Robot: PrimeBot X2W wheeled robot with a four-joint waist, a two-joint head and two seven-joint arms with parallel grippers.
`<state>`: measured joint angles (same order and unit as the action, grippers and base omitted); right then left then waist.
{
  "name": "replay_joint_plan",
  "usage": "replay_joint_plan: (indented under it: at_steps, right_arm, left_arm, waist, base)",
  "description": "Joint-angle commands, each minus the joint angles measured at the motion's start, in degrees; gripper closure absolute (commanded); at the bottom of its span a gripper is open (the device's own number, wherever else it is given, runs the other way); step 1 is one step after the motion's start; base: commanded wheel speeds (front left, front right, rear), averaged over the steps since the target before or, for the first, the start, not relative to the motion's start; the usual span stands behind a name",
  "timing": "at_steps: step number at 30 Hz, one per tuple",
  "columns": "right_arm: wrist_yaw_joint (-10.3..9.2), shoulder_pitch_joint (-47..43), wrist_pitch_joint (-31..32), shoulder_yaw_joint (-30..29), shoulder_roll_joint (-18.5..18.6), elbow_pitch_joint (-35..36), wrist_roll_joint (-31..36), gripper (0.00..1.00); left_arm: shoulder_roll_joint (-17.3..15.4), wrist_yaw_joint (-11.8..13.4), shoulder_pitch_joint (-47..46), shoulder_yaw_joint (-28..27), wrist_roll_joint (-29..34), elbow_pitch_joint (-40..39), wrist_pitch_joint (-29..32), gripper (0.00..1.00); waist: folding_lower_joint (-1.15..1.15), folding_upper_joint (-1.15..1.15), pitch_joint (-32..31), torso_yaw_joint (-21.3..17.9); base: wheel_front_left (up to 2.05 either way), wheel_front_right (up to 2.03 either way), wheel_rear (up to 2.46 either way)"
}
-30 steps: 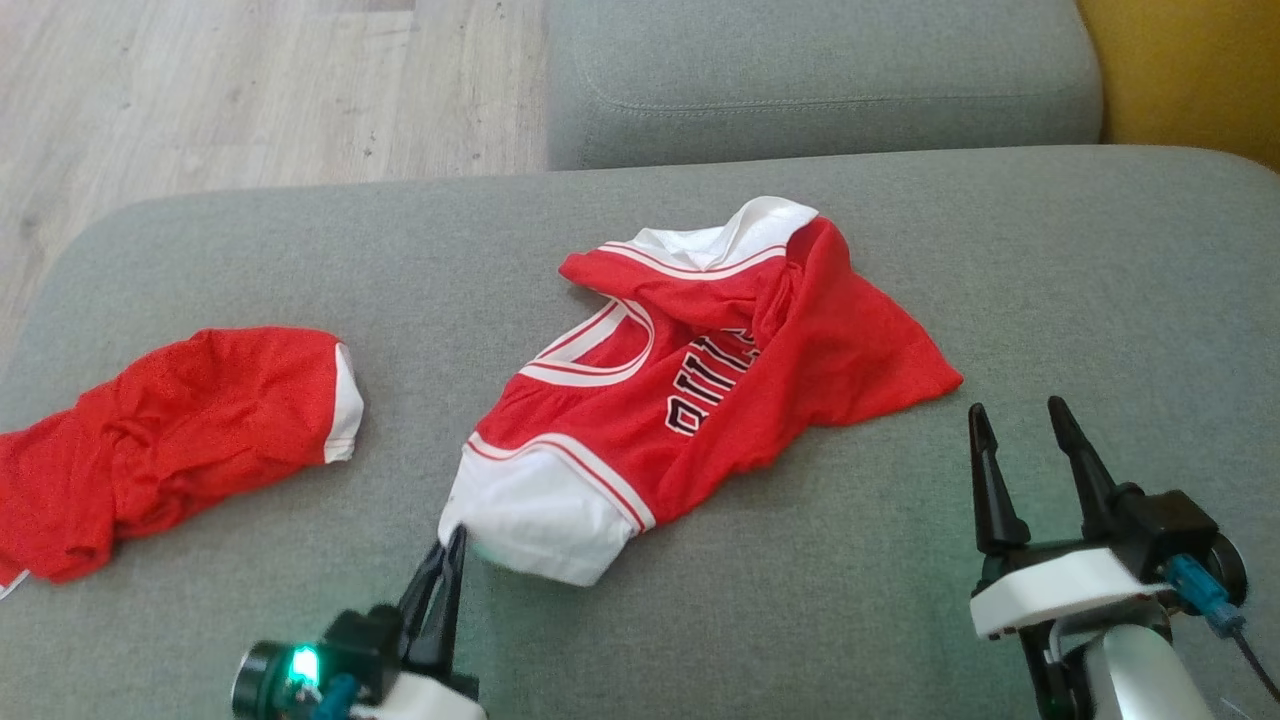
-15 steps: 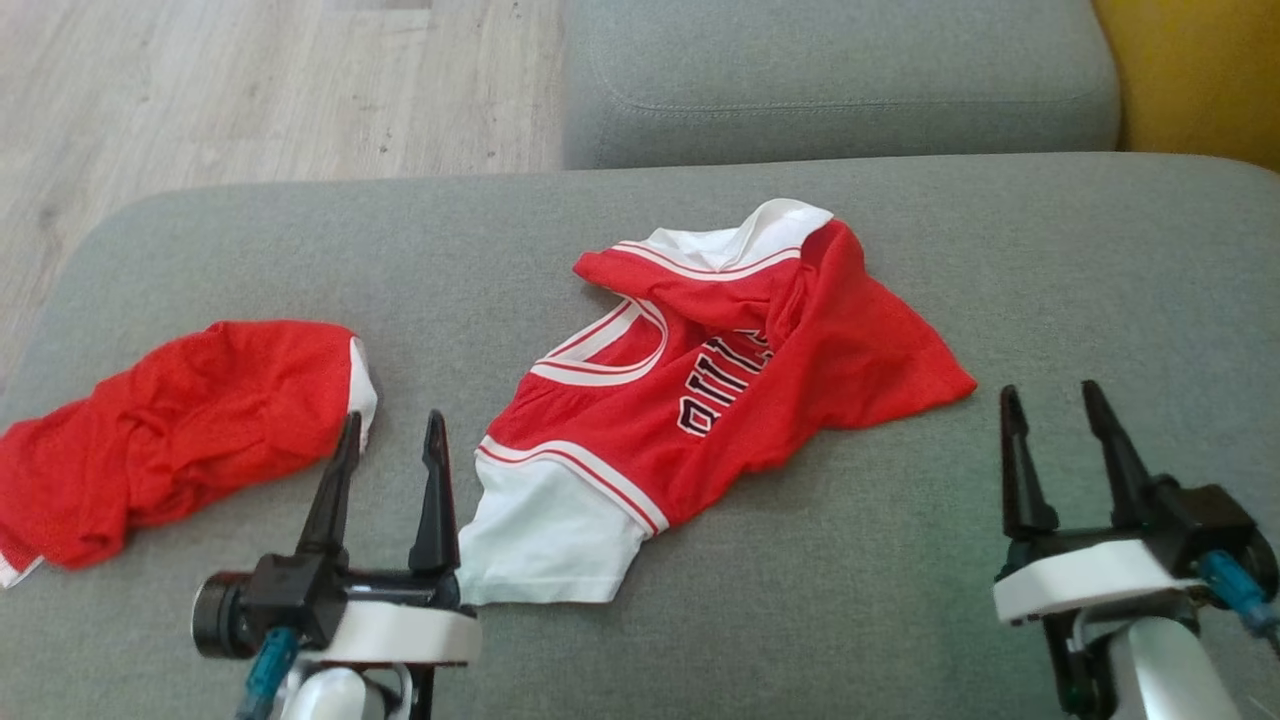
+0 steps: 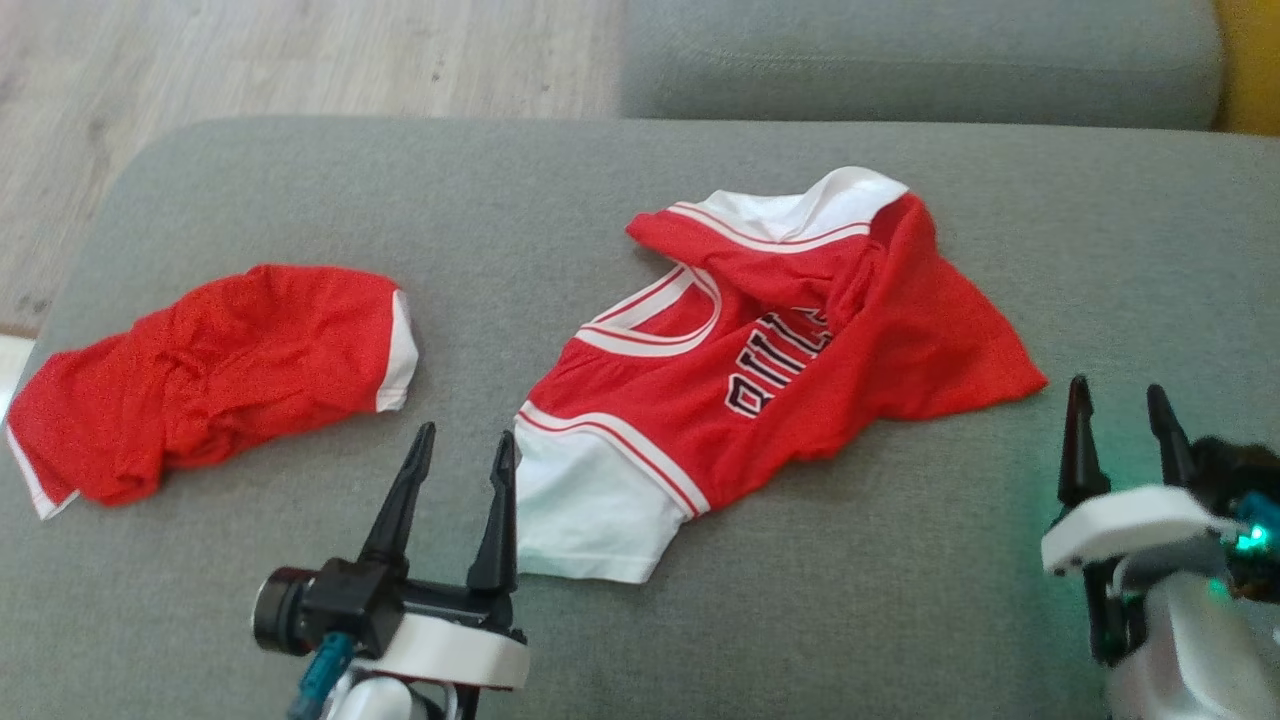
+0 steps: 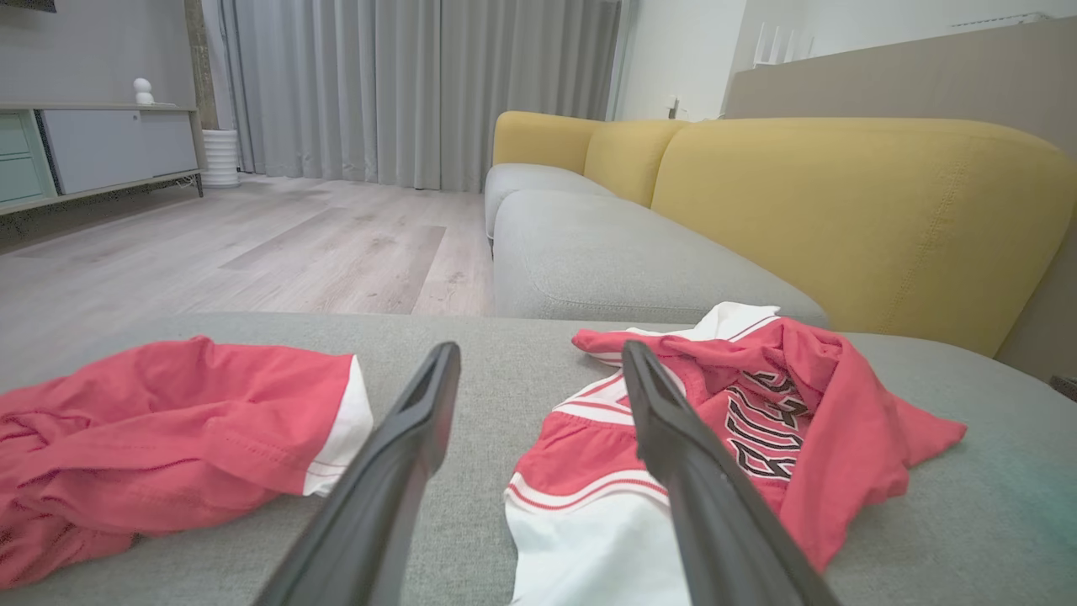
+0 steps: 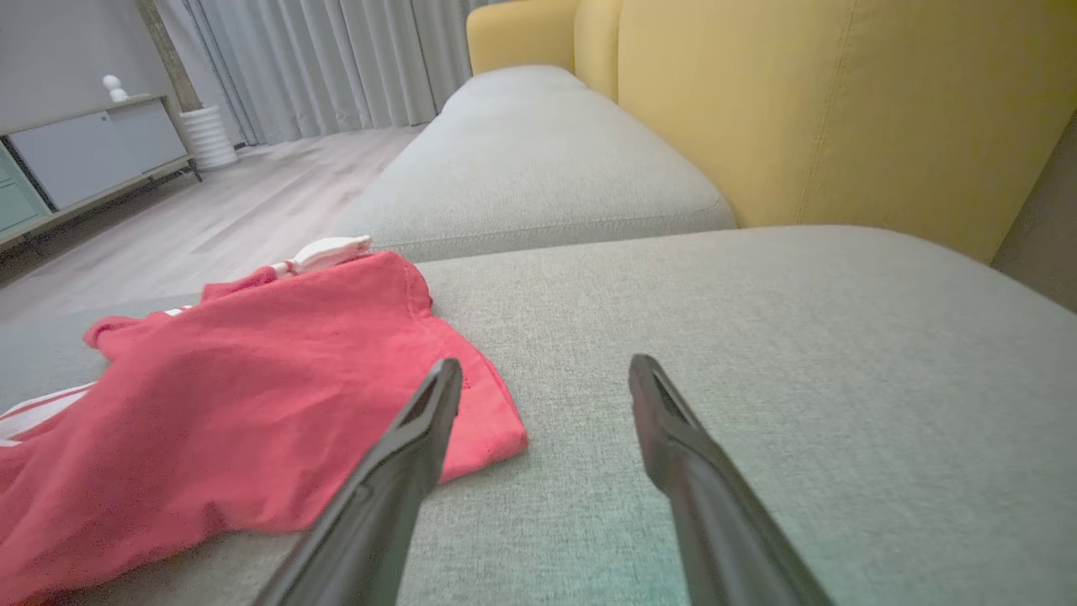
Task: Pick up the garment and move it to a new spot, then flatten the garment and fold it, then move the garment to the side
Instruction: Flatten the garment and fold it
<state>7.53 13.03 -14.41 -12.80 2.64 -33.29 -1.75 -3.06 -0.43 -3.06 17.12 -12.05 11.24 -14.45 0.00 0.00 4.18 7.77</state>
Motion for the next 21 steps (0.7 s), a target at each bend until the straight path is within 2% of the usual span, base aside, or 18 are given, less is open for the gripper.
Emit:
replay_joint_plan:
  at_steps: [1, 11, 17, 21]
  right_arm:
    - [-0.04, 4.16, 0.49, 0.13, 0.24, -0.91, 0.68, 0.00]
    - [-0.04, 15.94, 4.40, -6.01, 0.61, -19.49, 4.07, 0.00]
    - [-0.04, 19.18, 4.42, -9.12, 1.17, -26.45, 7.52, 0.00]
    - [-0.04, 20.36, 3.96, -9.05, 0.94, -28.92, 7.84, 0.00]
  left_arm:
    - [0.13, -0.06, -2.41, -1.04, 0.25, -1.33, -0.54, 0.00]
    - [0.17, 0.96, -4.99, 2.89, -1.55, -0.67, -0.55, 0.00]
    - [0.17, 1.89, -5.47, 3.58, -2.16, -0.55, -0.55, 0.00]
    - [0.18, 2.04, -5.43, 3.54, -2.26, -0.44, -0.55, 0.00]
  waist:
    - [0.00, 0.00, 1.06, 1.02]
    - [0.00, 0.00, 4.00, 4.13]
    - [0.00, 0.00, 4.34, 4.72]
    - [0.00, 0.00, 4.39, 4.37]
  base:
    - [0.00, 0.00, 0.00]
    - [0.00, 0.00, 0.00]
    - [0.00, 0.00, 0.00]
    - [0.00, 0.00, 0.00]
